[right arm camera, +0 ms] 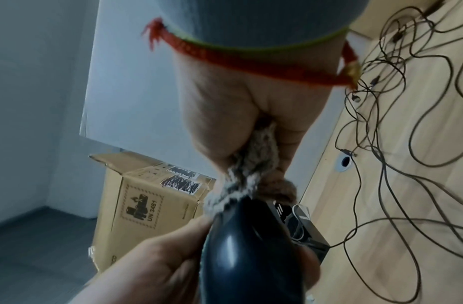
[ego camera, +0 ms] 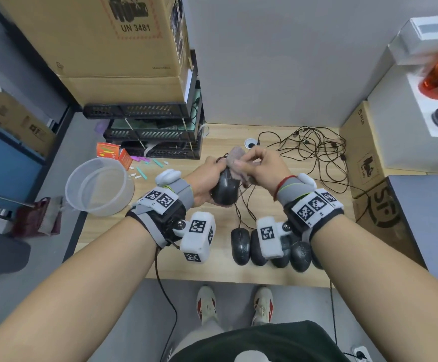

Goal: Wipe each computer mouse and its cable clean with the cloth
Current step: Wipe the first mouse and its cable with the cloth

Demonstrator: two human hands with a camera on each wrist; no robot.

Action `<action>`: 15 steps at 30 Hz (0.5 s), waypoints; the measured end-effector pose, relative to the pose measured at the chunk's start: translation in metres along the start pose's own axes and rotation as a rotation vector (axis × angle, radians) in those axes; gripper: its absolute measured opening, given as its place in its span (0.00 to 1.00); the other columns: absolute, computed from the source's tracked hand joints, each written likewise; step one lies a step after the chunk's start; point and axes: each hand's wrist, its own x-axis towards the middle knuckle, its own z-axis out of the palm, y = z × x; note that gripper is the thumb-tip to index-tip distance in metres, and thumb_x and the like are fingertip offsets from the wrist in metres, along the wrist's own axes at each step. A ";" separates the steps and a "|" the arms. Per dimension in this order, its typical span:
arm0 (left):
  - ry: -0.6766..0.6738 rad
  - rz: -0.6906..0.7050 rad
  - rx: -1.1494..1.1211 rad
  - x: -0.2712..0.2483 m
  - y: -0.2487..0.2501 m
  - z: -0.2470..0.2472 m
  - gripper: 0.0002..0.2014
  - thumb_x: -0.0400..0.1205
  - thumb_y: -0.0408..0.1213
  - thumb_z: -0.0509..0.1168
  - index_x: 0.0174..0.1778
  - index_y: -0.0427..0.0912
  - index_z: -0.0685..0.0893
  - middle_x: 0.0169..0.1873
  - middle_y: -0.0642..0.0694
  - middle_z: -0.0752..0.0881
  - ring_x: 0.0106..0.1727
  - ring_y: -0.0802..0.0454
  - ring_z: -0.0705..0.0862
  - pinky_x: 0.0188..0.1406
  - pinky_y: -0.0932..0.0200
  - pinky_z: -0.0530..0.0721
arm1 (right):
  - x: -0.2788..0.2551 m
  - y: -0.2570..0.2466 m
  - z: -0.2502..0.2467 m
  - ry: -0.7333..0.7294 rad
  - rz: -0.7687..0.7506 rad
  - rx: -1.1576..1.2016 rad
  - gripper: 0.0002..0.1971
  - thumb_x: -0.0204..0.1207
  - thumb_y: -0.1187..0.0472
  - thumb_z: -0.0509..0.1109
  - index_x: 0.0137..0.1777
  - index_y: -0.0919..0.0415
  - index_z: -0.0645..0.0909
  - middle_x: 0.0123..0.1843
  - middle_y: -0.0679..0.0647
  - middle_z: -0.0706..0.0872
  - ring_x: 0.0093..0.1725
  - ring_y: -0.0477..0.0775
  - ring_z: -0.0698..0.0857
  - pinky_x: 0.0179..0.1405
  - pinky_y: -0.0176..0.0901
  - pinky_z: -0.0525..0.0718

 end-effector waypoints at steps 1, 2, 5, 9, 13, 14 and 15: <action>-0.003 -0.004 0.005 0.000 -0.002 0.001 0.14 0.93 0.48 0.52 0.71 0.46 0.67 0.63 0.41 0.82 0.60 0.37 0.87 0.46 0.28 0.89 | 0.002 -0.002 0.000 0.050 -0.019 -0.009 0.11 0.74 0.65 0.78 0.37 0.59 0.78 0.35 0.62 0.83 0.21 0.52 0.80 0.22 0.38 0.78; -0.001 -0.002 -0.003 0.000 -0.004 0.002 0.14 0.93 0.48 0.52 0.72 0.46 0.67 0.65 0.40 0.82 0.62 0.36 0.87 0.47 0.27 0.89 | 0.002 -0.003 0.001 0.073 -0.034 -0.024 0.11 0.74 0.65 0.78 0.37 0.59 0.77 0.34 0.60 0.83 0.20 0.51 0.79 0.21 0.39 0.78; -0.003 0.013 -0.031 0.002 -0.006 0.001 0.12 0.93 0.48 0.53 0.67 0.47 0.68 0.64 0.39 0.83 0.58 0.35 0.88 0.46 0.29 0.89 | -0.012 -0.002 0.008 -0.053 -0.034 -0.068 0.12 0.74 0.67 0.78 0.38 0.59 0.76 0.31 0.67 0.85 0.23 0.56 0.82 0.21 0.40 0.80; -0.020 0.029 0.011 0.002 -0.007 -0.005 0.11 0.93 0.50 0.52 0.62 0.47 0.69 0.62 0.41 0.82 0.56 0.38 0.88 0.49 0.28 0.89 | -0.019 0.003 0.003 -0.181 0.012 -0.123 0.13 0.72 0.68 0.79 0.37 0.59 0.76 0.30 0.66 0.84 0.23 0.55 0.82 0.23 0.38 0.81; -0.050 0.057 0.092 -0.002 -0.008 0.002 0.09 0.93 0.50 0.51 0.57 0.49 0.69 0.65 0.40 0.81 0.65 0.36 0.84 0.53 0.25 0.87 | 0.006 0.000 -0.007 0.053 0.007 -0.038 0.11 0.75 0.66 0.78 0.38 0.59 0.77 0.31 0.63 0.83 0.22 0.55 0.80 0.27 0.46 0.82; -0.052 0.059 0.089 -0.002 -0.008 0.003 0.09 0.93 0.50 0.51 0.56 0.50 0.70 0.65 0.40 0.81 0.64 0.37 0.85 0.54 0.25 0.87 | 0.009 -0.002 -0.006 0.096 -0.012 -0.061 0.10 0.75 0.65 0.78 0.39 0.58 0.77 0.33 0.59 0.82 0.21 0.54 0.79 0.26 0.47 0.82; -0.052 0.060 0.079 -0.001 -0.008 0.004 0.10 0.93 0.51 0.51 0.59 0.49 0.70 0.65 0.41 0.82 0.63 0.38 0.85 0.55 0.25 0.86 | 0.013 -0.002 -0.006 0.119 -0.037 -0.080 0.10 0.75 0.63 0.78 0.40 0.57 0.78 0.35 0.56 0.81 0.21 0.54 0.79 0.26 0.47 0.82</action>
